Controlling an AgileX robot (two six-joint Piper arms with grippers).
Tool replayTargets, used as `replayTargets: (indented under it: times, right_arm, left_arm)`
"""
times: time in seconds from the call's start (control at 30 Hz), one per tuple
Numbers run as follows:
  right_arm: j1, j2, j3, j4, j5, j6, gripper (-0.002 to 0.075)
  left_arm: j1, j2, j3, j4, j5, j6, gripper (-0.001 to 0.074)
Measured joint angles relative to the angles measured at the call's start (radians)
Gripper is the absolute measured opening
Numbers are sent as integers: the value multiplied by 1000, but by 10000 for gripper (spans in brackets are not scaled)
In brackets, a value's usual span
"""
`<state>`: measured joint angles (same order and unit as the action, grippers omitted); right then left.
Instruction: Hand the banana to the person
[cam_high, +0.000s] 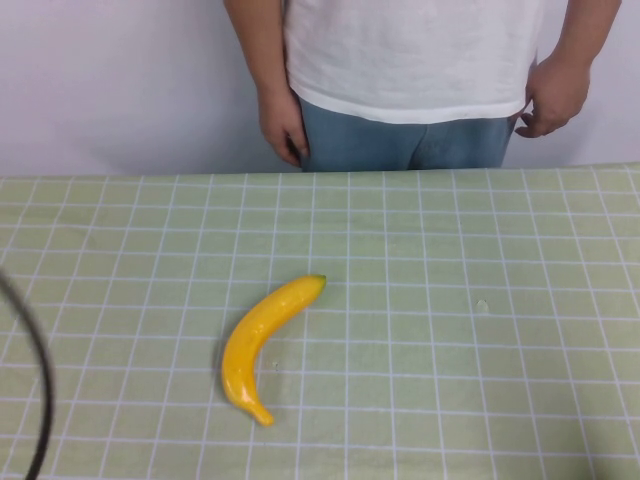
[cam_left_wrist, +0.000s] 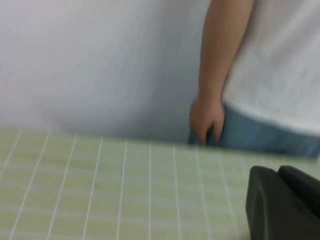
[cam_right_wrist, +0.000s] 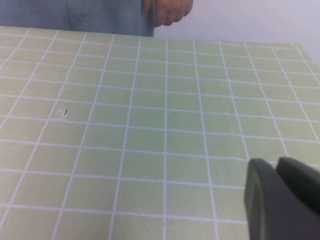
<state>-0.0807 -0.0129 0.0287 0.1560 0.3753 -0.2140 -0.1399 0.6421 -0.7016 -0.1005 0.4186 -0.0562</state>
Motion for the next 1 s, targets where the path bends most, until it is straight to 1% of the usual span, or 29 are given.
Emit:
replayTargets:
  times: [0.17, 0.27, 0.33, 0.43, 0.5, 0.57, 0.7, 0.77, 1.0]
  right_arm:
    - [0, 0, 0, 0, 0, 0, -8]
    - [0, 0, 0, 0, 0, 0, -7]
    - [0, 0, 0, 0, 0, 0, -7]
    - [0, 0, 0, 0, 0, 0, -7]
    - [0, 0, 0, 0, 0, 0, -7]
    - [0, 0, 0, 0, 0, 0, -8]
    - [0, 0, 0, 0, 0, 0, -7]
    - [0, 0, 0, 0, 0, 0, -7]
    - [0, 0, 0, 0, 0, 0, -7]
  left_arm:
    - [0, 177, -132, -53, 171, 109, 3]
    - [0, 306, -219, -111, 282, 182, 42]
    - [0, 382, -262, -161, 341, 225, 104]
    - [-32, 491, -311, -222, 384, 260, 272]
    - [-79, 567, -331, -235, 391, 276, 380]
    - [-137, 648, -337, -236, 391, 281, 430]
    - [-235, 809, -339, -231, 366, 242, 465]
    - [-260, 880, -339, -223, 356, 208, 469]
    - [-272, 1084, -339, -207, 276, 178, 472]
